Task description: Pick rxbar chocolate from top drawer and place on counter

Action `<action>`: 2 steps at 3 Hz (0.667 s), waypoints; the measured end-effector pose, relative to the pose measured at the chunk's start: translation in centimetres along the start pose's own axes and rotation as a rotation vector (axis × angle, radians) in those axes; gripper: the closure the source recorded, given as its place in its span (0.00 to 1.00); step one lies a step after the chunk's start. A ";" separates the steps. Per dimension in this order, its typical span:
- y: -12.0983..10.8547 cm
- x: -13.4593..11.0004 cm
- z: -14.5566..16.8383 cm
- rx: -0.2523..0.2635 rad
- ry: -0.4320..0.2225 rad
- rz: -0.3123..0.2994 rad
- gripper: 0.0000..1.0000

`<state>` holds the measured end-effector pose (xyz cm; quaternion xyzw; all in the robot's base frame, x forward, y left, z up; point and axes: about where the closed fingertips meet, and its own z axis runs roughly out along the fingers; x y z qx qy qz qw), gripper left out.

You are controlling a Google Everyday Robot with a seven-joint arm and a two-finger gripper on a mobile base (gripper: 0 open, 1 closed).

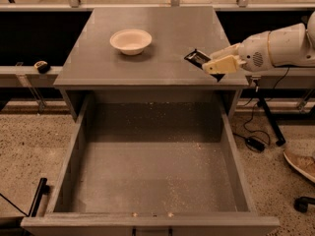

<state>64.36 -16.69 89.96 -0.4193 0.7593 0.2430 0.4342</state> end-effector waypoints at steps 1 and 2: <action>-0.5 -0.5 0.2 0.015 -0.007 0.006 1.00; -4.0 -3.5 0.6 0.120 -0.044 0.038 1.00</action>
Offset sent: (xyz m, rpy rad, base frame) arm 0.0959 -0.0150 0.0627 0.0442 -0.1070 -0.2760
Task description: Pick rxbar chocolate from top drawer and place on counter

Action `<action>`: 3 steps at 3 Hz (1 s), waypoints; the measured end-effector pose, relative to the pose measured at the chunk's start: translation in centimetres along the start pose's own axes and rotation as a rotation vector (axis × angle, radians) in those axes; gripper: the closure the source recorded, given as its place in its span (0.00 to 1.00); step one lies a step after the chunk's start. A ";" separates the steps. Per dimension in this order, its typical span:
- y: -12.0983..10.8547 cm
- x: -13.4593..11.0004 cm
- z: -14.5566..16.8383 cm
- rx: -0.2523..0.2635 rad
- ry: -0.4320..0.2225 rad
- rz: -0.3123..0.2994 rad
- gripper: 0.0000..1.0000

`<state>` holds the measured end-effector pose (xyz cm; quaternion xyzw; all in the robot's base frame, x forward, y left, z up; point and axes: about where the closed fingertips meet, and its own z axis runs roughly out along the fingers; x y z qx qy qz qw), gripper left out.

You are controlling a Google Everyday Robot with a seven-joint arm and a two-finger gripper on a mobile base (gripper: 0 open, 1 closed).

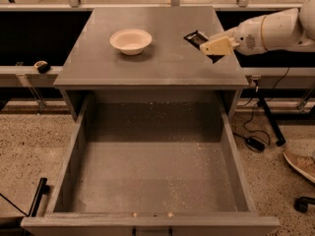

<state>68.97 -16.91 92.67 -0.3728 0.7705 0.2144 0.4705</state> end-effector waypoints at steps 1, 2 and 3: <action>-3.4 -1.2 1.6 0.144 0.010 0.068 0.81; -5.4 0.9 4.1 0.212 0.035 0.193 0.58; -6.2 4.2 6.0 0.232 0.073 0.329 0.27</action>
Offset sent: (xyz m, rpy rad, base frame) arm 0.0890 -0.0188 -0.0600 0.0640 0.1644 -0.4296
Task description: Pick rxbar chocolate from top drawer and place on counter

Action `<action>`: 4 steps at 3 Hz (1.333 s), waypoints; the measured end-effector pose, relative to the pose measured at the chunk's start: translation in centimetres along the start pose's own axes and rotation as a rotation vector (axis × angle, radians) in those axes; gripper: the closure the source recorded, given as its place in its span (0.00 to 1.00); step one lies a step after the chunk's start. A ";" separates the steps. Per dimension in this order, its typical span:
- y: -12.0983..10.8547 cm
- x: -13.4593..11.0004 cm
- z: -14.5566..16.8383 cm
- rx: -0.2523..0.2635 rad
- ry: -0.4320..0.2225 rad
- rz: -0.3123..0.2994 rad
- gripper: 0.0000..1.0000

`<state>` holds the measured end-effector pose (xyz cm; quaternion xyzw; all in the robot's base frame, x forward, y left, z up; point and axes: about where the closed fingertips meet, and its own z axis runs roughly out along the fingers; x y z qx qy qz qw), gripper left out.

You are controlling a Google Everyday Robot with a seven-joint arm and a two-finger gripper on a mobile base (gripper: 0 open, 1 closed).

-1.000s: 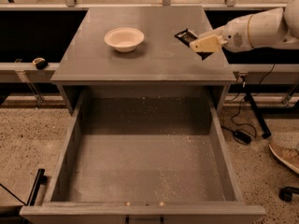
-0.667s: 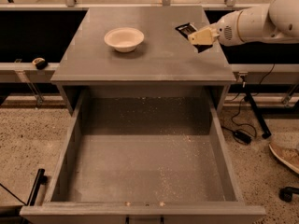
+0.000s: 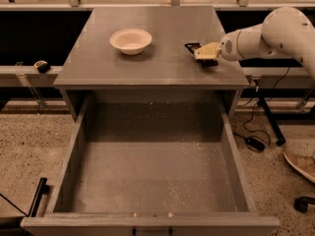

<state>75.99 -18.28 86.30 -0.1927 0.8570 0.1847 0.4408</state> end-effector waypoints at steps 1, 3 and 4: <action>0.0 0.0 0.0 -0.001 0.000 0.001 0.04; -0.1 0.5 -1.8 0.008 0.007 -0.104 0.00; -0.3 1.5 -6.0 0.013 -0.005 -0.266 0.00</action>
Offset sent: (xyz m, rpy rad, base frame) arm -0.0015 -0.0019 0.0011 -0.0053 -0.0094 0.0045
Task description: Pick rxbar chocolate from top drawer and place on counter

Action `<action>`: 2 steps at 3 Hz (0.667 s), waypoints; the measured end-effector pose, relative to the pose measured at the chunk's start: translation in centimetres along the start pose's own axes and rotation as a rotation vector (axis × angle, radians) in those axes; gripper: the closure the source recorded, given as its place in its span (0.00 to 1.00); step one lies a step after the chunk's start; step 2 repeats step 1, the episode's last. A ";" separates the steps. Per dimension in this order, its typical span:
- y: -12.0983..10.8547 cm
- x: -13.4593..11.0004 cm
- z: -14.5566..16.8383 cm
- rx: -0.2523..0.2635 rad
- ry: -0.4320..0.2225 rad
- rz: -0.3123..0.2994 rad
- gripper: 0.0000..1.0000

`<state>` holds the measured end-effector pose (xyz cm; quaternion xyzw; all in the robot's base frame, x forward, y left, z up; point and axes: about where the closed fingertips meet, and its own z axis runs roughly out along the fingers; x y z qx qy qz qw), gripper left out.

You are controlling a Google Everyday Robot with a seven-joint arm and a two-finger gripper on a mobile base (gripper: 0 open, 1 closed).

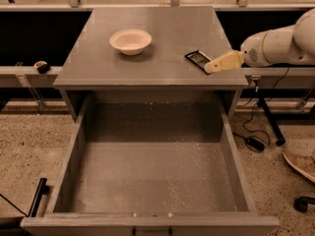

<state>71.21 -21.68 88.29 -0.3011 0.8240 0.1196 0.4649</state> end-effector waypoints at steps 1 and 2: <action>-0.2 0.4 -0.8 0.003 -0.004 -0.099 0.00; -0.2 0.4 -0.8 0.003 -0.004 -0.099 0.00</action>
Offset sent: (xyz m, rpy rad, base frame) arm 0.0000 0.0000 0.0000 0.0000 0.0000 0.0000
